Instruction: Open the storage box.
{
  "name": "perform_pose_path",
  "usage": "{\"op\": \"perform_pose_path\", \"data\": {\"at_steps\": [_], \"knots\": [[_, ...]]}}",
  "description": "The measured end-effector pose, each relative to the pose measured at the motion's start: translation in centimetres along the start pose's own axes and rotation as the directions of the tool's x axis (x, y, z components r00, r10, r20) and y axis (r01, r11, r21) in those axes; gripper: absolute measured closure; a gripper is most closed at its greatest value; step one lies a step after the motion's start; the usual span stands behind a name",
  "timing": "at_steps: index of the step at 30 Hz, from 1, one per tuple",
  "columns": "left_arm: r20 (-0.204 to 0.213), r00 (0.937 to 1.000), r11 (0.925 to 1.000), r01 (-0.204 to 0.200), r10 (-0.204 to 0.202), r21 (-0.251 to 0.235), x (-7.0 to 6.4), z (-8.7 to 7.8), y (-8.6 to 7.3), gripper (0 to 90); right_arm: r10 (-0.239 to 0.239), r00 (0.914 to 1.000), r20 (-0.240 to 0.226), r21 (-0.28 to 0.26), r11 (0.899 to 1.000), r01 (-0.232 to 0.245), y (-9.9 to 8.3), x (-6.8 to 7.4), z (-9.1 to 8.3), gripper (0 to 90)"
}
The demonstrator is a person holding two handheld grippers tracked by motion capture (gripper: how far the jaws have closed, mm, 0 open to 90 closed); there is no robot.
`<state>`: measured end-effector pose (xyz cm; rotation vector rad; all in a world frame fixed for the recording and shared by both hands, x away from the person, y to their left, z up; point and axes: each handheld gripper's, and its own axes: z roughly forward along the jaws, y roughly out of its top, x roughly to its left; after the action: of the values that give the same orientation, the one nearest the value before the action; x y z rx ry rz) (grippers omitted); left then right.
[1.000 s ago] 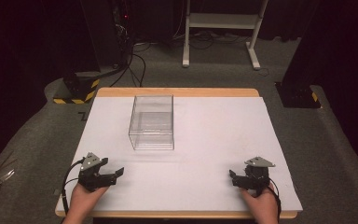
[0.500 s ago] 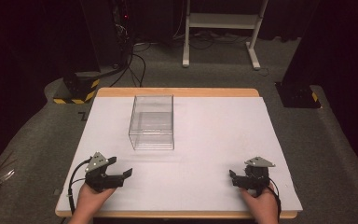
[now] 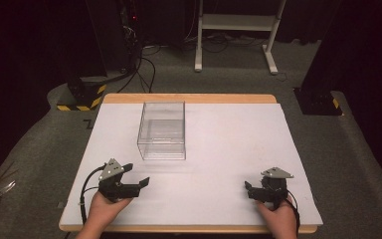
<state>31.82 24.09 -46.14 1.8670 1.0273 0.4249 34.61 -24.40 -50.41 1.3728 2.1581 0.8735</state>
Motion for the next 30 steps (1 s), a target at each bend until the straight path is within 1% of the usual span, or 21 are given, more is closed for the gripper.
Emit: {"op": "perform_pose_path", "data": {"at_steps": [4,6,9,10,11,13,17,24,27,30], "knots": [[0.014,0.9998,0.9999,0.01,-0.01,-0.01,-0.1,0.8,0.7,15.5,0.0,1.0,0.0,0.0,1.0,0.0,0.0,0.0,0.0,12.6],[0.015,0.9999,0.9999,0.008,-0.007,-0.013,0.0,1.0,1.0,16.0,0.0,1.0,0.0,0.0,1.0,0.0,0.0,0.0,0.0,12.7],[0.021,0.9997,0.9997,0.016,-0.016,-0.02,0.0,1.4,1.3,16.6,0.0,1.0,0.0,0.0,1.0,0.0,0.0,0.0,0.0,12.6],[0.032,0.9993,0.9993,0.022,-0.021,-0.029,0.0,1.6,1.5,17.9,0.0,1.0,0.0,0.0,1.0,0.0,0.0,0.0,0.0,12.6],[0.032,0.9993,0.9993,0.022,-0.021,-0.029,0.0,1.6,1.5,18.3,0.0,1.0,0.0,0.0,1.0,0.0,0.0,0.0,0.0,12.6],[0.036,0.9993,0.9997,0.012,-0.012,-0.023,0.0,2.1,1.8,19.8,0.0,1.0,0.0,0.0,1.0,0.0,0.0,0.0,0.0,12.7],[0.043,0.9988,0.9991,0.026,-0.024,-0.034,0.1,2.7,2.1,23.1,0.0,1.0,0.0,0.0,1.0,0.0,0.0,0.0,0.0,12.7],[0.037,0.9989,0.9985,0.032,-0.03,-0.044,0.3,3.6,2.6,26.6,0.0,1.0,-0.001,-0.001,1.0,0.0,0.0,0.0,0.0,12.7],[0.043,0.998,0.9975,0.049,-0.047,-0.05,0.6,4.0,2.7,27.3,0.0,1.0,0.0,0.0,1.0,0.0,0.0,0.0,0.0,12.7],[0.038,0.9976,0.997,0.06,-0.058,-0.048,0.7,4.2,2.8,28.4,0.0,1.0,-0.001,0.0,1.0,0.0,0.0,0.0,0.0,12.8]]}}
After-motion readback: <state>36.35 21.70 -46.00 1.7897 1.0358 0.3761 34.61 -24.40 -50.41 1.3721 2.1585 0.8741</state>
